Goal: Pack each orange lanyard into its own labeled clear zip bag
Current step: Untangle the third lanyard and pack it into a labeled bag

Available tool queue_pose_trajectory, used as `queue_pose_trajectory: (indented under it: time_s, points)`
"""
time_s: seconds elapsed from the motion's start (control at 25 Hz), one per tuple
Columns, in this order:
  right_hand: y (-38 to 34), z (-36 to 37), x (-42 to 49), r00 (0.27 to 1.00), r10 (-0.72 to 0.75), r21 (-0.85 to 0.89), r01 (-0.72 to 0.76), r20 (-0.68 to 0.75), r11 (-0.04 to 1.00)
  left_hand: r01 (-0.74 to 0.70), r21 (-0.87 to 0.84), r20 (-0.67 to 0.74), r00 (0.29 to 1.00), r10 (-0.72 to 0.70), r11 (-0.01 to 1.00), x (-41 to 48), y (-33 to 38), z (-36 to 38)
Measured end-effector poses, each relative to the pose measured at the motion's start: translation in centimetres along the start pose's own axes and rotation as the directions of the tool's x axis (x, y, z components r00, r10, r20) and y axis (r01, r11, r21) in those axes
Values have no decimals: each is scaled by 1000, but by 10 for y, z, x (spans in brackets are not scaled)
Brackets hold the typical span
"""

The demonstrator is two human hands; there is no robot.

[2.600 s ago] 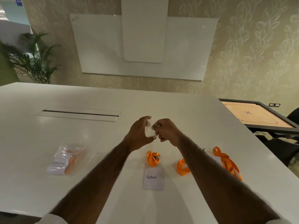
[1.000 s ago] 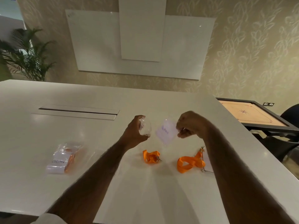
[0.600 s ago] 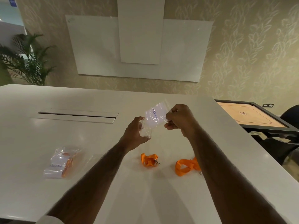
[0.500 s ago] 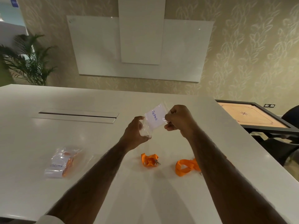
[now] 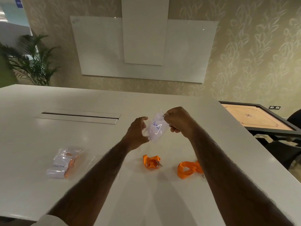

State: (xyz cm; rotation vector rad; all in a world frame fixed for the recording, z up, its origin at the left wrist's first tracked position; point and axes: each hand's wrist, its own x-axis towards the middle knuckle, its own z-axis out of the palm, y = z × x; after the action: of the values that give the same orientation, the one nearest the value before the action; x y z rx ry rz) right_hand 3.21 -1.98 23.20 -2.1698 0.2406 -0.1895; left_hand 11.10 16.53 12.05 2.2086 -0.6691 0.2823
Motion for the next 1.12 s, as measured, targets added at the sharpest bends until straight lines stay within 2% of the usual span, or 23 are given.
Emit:
queue_pose_trajectory:
  time_s: [0.28, 0.56, 0.68, 0.92, 1.0, 1.12]
  points:
    - [4, 6, 7, 995, -3, 70, 10, -97, 997, -71, 52, 90, 994, 66, 996, 3, 4, 6]
    - [2, 5, 7, 998, -16, 191, 27, -59, 981, -83, -30, 81, 993, 85, 996, 6, 6, 4]
    - [1, 7, 7, 997, -15, 255, 35, -79, 966, -60, -11, 76, 995, 61, 998, 8, 8, 4]
    - [2, 20, 6, 970, -88, 116, 117, -225, 986, -120, 132, 13, 993, 120, 984, 13, 0, 8]
    - [3, 22, 6, 981, -75, 115, 97, -181, 989, -130, 147, 16, 992, 129, 981, 13, 1, 8]
    - [4, 20, 8, 998, 57, 265, -66, 42, 962, -182, 156, 52, 983, 176, 971, 17, 2, 13]
